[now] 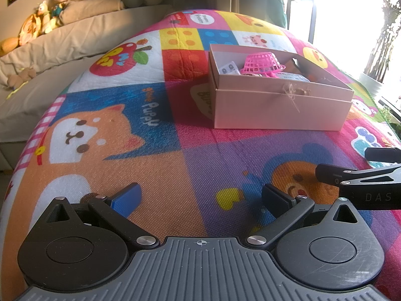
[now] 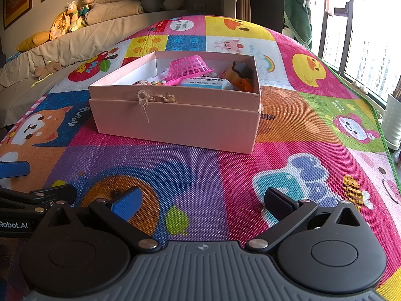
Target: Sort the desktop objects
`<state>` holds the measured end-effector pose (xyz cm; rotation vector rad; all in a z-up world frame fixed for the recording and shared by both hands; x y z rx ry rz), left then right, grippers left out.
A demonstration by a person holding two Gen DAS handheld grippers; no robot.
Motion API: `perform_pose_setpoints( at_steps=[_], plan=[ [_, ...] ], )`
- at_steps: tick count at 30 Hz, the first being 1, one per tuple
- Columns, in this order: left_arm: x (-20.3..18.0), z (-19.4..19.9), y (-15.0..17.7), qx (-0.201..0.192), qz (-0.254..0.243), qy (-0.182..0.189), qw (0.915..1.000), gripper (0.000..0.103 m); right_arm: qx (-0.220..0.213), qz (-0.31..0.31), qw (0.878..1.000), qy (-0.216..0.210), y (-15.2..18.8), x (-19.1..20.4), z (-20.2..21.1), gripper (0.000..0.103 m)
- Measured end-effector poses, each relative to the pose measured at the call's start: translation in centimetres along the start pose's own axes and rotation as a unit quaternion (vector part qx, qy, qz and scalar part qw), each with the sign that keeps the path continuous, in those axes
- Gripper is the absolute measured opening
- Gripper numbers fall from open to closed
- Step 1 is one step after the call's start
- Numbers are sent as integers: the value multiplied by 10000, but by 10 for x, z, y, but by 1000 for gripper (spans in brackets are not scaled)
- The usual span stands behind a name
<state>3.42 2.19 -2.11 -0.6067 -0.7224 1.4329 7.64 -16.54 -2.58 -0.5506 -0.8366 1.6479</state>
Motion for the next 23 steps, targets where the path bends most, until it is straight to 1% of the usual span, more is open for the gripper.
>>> perform_pose_setpoints(
  at_steps=[23],
  plan=[
    [0,-2,-2,49,-18,36,10000,103,0,0,10000,0,0,0,0,103]
  ],
)
Point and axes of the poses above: each gripper's, at about its wrist camera, not at the fingertips, and z roughly against the way its jaws point, x to its left, y to its underside, the point moved 4 cm from there along -z, roughly the way its jaws point, and after that the axes turned 5 degrees about -z, right-handed, at the moved point
